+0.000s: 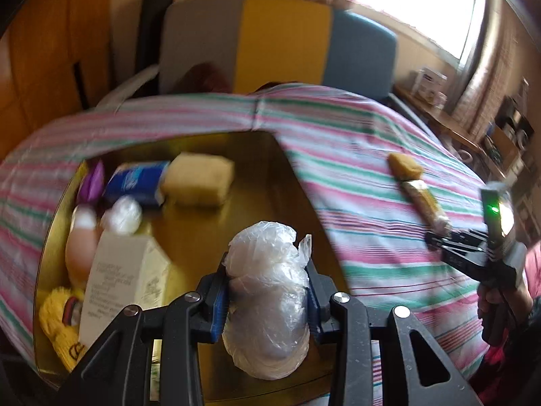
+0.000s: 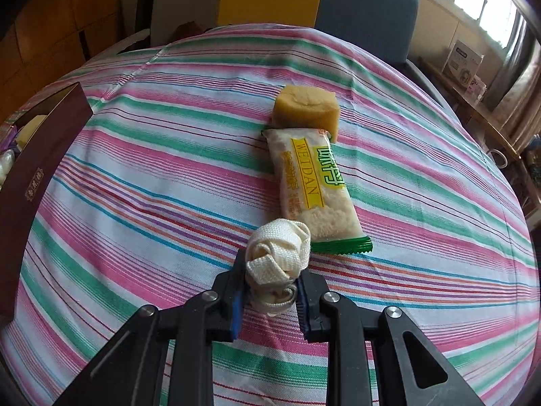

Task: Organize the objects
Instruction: 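Carry the plastic bag and white knotted cloth toward the gold tray with both tools, then open the left tool to drop the plastic bag into the tray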

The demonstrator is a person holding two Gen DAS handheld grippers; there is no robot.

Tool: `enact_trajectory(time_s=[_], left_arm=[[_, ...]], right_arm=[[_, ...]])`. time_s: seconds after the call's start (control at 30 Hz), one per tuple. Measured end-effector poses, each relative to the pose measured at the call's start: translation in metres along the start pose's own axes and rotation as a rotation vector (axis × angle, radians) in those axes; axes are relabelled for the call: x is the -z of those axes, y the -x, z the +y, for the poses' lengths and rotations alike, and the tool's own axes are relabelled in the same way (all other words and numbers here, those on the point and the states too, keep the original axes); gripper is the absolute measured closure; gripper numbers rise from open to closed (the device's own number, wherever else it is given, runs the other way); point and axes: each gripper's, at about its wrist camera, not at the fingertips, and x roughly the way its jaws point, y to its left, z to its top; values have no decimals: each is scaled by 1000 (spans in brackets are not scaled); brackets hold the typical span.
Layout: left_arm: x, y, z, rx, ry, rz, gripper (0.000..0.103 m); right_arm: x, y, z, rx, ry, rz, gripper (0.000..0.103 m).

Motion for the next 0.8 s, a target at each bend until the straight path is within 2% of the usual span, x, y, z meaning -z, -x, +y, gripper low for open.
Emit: enact_trajectory(time_s=[0.07,0.23,0.3,0.43,0.57,0.67,0.73,0.8], left_arm=[[1,-2,18,3,44,18,66],[-2,-10,51,65,151,54,66],[-8,-13,53,69,146,49,66],[-26,-25,47,30,101,29,66],[-41,-51,48,-66,63,59,65],[-46,-63,55,-119,60,80,55],[-49,-67,62,-90,88,105,46],[-49,-67,67,-107,96,108,45]], right_arm=[[-1,0,0,0,1,3,78],[-1,-1,0,6,4,8,78],[-2,-1,1,8,8,10,78],[-1,-1,2,12,10,14,78],[-2,-1,2,16,12,16,78],[-2,-1,2,13,9,16,78],[-2,-1,3,13,10,16,78],[-2,-1,3,15,13,16,78]])
